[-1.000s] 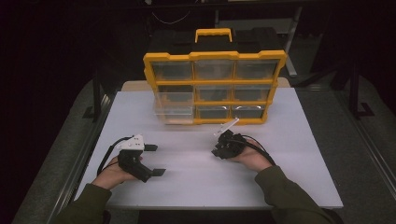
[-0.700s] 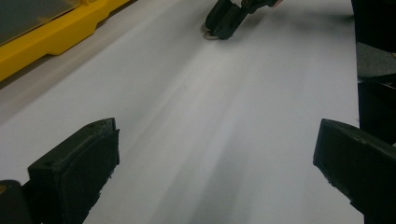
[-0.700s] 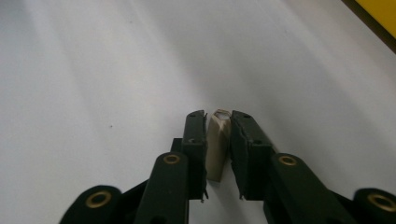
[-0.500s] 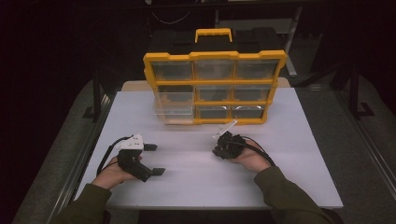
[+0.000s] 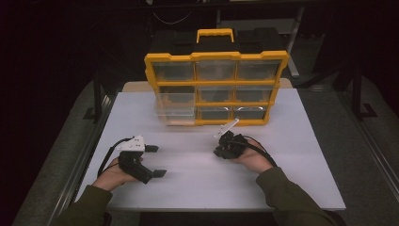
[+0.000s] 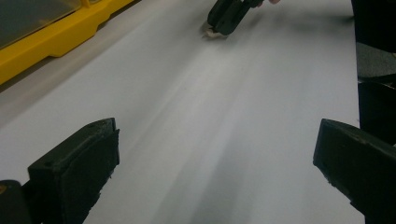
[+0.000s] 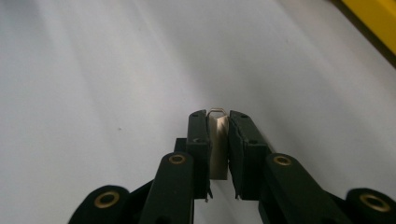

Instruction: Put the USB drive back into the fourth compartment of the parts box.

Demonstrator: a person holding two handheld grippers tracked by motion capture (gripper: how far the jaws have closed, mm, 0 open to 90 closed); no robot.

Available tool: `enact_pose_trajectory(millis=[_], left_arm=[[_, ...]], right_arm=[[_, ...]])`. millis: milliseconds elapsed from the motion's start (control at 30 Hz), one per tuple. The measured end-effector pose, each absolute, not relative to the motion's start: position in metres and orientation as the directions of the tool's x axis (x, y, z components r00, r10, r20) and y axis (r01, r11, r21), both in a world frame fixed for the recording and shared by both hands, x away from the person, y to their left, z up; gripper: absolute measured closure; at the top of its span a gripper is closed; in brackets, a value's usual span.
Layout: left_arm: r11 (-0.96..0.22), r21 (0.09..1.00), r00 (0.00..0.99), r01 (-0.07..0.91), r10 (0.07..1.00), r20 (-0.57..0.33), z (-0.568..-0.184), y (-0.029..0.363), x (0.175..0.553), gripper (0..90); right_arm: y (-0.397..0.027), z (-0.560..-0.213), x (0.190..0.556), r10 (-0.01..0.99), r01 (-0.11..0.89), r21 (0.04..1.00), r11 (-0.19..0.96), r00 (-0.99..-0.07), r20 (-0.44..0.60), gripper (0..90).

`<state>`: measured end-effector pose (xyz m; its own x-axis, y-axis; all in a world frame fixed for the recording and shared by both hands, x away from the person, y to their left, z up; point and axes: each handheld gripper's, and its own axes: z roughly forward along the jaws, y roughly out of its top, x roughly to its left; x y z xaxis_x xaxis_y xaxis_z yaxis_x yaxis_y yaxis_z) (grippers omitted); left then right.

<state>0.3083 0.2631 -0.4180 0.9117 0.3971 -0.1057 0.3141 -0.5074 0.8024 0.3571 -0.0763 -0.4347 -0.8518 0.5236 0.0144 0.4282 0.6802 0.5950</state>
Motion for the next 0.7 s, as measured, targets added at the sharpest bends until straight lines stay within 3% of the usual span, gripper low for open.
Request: enact_pose_trajectory(millis=[700], left_arm=[[-0.501,0.805,0.910,0.318,0.398,-0.112,-0.419,0.263,0.308,0.0]], right_arm=[[-0.086,-0.388,0.360,0.527,0.416,0.658,0.627,-0.849,0.035,77.8]])
